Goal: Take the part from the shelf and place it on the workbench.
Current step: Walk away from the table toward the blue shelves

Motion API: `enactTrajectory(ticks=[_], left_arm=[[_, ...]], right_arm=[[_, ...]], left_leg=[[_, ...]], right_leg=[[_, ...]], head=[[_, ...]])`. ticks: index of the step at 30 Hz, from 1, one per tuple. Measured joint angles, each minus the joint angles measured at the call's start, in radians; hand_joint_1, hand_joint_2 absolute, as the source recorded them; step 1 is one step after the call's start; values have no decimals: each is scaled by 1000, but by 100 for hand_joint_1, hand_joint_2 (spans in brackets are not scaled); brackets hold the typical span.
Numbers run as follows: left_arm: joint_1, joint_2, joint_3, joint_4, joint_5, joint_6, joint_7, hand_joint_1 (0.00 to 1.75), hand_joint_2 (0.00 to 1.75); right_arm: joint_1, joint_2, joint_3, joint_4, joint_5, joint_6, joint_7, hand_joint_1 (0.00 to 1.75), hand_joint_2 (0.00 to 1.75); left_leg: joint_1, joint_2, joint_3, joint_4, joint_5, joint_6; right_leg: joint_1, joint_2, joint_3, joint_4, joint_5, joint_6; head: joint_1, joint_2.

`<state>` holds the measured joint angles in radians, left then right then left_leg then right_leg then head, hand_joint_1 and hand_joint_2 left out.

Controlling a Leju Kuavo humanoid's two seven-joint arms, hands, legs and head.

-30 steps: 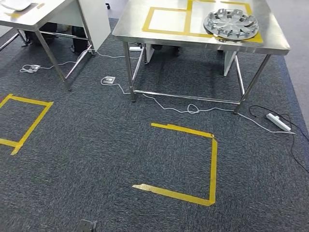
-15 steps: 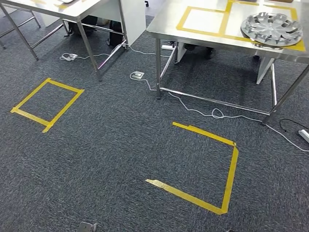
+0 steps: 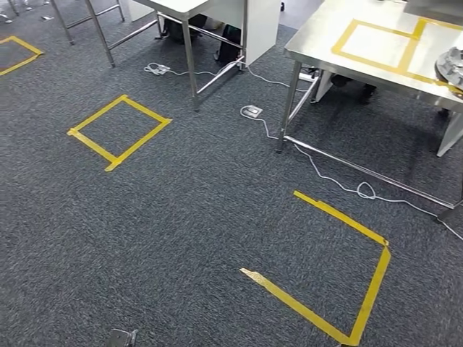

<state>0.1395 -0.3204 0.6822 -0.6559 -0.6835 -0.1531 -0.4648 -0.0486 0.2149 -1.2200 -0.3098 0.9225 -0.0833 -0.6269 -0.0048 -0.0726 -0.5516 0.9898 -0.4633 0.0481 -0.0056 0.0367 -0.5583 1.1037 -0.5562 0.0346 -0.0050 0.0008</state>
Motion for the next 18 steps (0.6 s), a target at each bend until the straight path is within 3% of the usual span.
enactTrajectory(ticks=[2, 3, 4, 5, 7, 9, 11, 12, 13, 14, 16, 18], left_arm=[[1, -1, 0, -6, 1, -2, 0, 0, 0], [2, -1, 0, -9, 1, -3, 0, 0, 0], [3, -1, 1, -10, 2, -3, 0, 0, 0], [5, 0, 2, -11, 2, -3, 0, 0, 0], [8, 0, 3, -12, 3, -2, 0, 0, 0], [8, 0, 4, -13, 3, -1, 0, 0, 0], [8, 0, 5, -13, 3, -1, 0, 0, 0], [9, 0, 6, -13, 3, 0, 0, 0, 0], [9, 0, 8, -13, 3, 0, 0, 0, 0], [9, 0, 9, -13, 3, 1, 0, 0, 0], [9, 0, 11, -13, 2, 2, 0, 0, 0], [8, 0, 13, -14, 1, 4, -2, 0, 0]], right_arm=[[-1, -3, 0, 4, 0, -1, -1, 0, 0], [-1, -4, 0, 5, 1, -2, -1, 0, 0], [-1, -5, 0, 6, 1, -2, -2, 0, 0], [-2, -4, 0, 6, 1, -3, -2, 0, 0], [-3, -4, 0, 8, 1, -3, -3, 0, 0], [-1, -4, 0, 10, 2, -3, -4, 0, 0], [2, -4, 0, 11, 2, -3, -4, 0, 0], [1, -4, 0, 12, 2, -3, -4, 0, 0], [0, -4, 0, 13, 2, -3, -4, 0, 0], [-1, -4, 0, 13, 2, -3, -4, 0, 0], [-3, -4, 0, 14, 2, -4, -5, 0, 0], [-4, -4, 0, 14, 2, -4, -5, 0, 0]], left_leg=[[0, -27, -7, 4, 3, -8], [1, -40, -13, 5, 7, -15], [3, -53, -19, 6, 11, -22], [5, -60, -24, 8, 13, -29], [4, -24, -41, 36, -7, -39], [4, 38, -85, 139, -70, -49], [11, 60, -138, 263, -125, -59], [14, 63, -147, 288, -128, -62], [16, 67, -134, 273, -111, -64], [17, 75, -103, 221, -81, -64], [12, 121, -25, 83, -30, -58], [5, 153, 9, 15, -24, -47]], right_leg=[[-4, 54, 49, -110, 36, -7], [-5, 70, 59, -129, 36, -11], [-4, 65, 62, -135, 36, -13], [-5, 51, 63, -136, 39, -18], [-7, 21, 64, -141, 44, -30], [-8, -15, 66, -144, 45, -39], [-6, -52, 65, -144, 43, -41], [-5, -69, 65, -143, 42, -41], [-5, -85, 66, -143, 41, -39], [-5, -100, 68, -143, 39, -36], [-2, -124, 71, -141, 33, -28], [4, -146, 70, -139, 26, -18]], head=[[-1, 0], [-1, 0], [-1, 0], [0, 0], [-5, 0], [-11, 0], [-14, 0], [-14, 0], [-14, 0], [-14, 0], [-15, 0], [-13, 0]])
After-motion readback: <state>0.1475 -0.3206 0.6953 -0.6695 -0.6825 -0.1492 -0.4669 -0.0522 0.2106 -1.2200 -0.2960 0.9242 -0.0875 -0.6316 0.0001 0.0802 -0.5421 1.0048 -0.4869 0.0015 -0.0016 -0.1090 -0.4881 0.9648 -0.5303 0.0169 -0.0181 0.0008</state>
